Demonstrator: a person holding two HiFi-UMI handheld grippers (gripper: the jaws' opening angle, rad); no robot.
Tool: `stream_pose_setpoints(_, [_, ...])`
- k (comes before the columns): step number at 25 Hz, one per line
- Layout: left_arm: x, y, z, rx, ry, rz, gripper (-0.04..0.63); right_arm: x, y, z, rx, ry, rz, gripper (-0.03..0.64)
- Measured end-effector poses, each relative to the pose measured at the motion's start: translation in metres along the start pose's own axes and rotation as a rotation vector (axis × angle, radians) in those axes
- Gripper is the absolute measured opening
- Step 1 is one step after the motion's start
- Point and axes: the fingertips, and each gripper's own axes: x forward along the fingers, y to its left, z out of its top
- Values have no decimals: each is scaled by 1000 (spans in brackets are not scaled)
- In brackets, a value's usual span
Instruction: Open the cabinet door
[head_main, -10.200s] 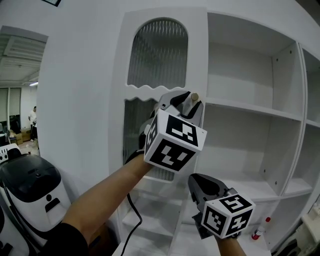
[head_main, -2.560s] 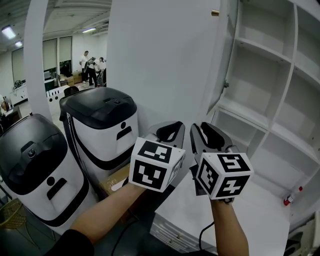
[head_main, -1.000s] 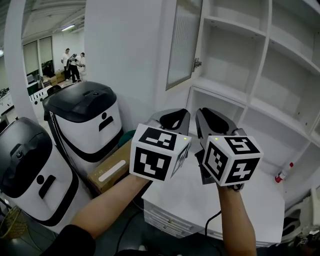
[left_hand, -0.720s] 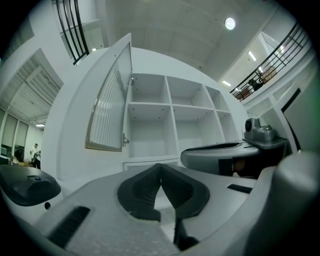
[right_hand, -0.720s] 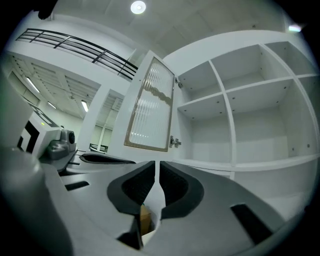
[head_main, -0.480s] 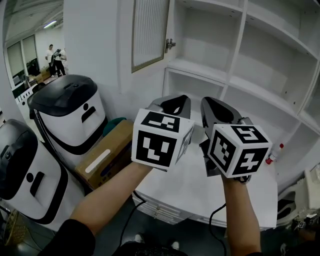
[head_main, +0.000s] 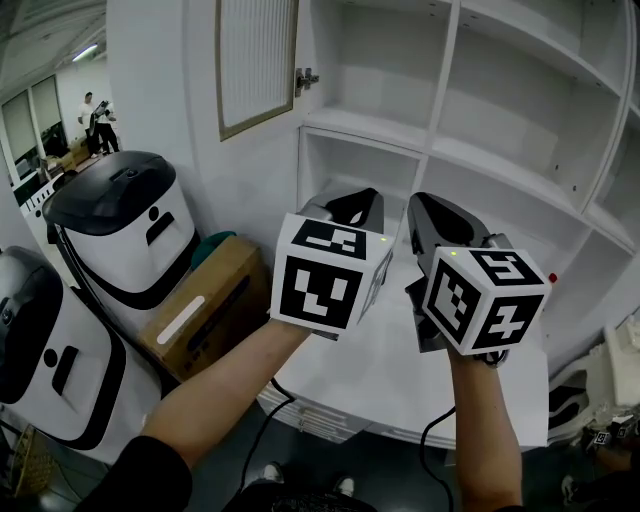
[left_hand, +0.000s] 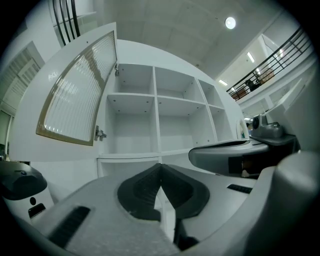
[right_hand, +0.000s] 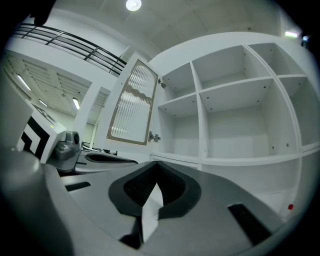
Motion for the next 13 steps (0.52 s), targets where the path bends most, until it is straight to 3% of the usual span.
stream_pose_setpoints(13, [22, -18, -2, -1, 3, -7, 12, -5, -28, -6, -2, 6, -10, 18])
